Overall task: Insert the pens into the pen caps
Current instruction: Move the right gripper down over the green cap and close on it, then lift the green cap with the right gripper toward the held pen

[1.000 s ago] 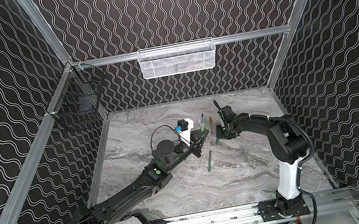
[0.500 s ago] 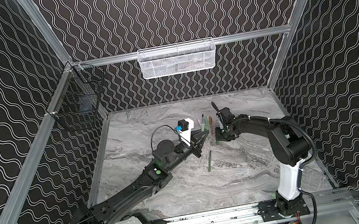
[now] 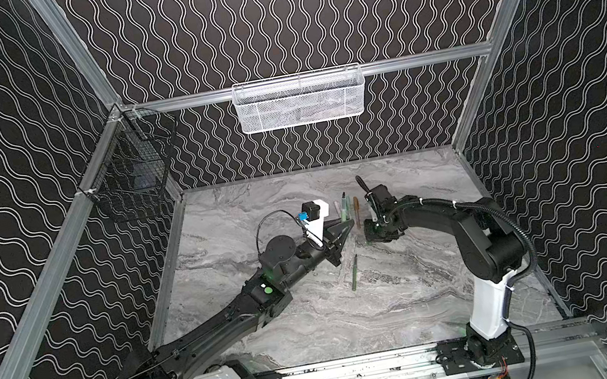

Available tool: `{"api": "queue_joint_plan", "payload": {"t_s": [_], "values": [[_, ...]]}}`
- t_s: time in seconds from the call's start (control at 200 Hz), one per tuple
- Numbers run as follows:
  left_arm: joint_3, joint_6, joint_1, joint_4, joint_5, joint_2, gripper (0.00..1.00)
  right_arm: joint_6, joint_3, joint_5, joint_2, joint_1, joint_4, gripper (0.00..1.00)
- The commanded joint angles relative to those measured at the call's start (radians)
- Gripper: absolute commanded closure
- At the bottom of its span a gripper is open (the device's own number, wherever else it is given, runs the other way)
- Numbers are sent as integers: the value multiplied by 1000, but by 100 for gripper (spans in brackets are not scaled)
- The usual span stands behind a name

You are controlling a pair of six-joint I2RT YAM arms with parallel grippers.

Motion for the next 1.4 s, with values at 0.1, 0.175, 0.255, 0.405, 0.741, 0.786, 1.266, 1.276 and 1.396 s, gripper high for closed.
{"api": "queue_joint_plan", "payload": {"t_s": [0.1, 0.175, 0.255, 0.405, 0.741, 0.786, 1.266, 1.276, 1.396], "values": [[9, 3, -2, 12, 11, 7, 99, -24, 28, -23, -9, 0, -29, 70], [8, 3, -1, 14, 12, 6, 100, -30, 41, -25, -9, 0, -36, 70], [12, 6, -2, 9, 14, 5, 99, -35, 56, -9, -8, 0, -52, 72], [11, 6, -1, 10, 14, 2, 100, -38, 62, 16, 1, 0, -68, 74], [13, 6, -1, 6, 17, 5, 100, -47, 64, 12, 29, 0, -73, 76], [13, 6, -2, 7, 16, 4, 100, -47, 67, 15, 33, -1, -75, 76], [14, 8, -1, 6, 19, 4, 100, -47, 72, 65, 70, 4, -72, 83], [14, 8, -2, 5, 21, 4, 100, -47, 72, 65, 70, 4, -71, 84], [14, 8, -1, 4, 18, 6, 100, -42, 61, 58, 55, 9, -52, 88]]}}
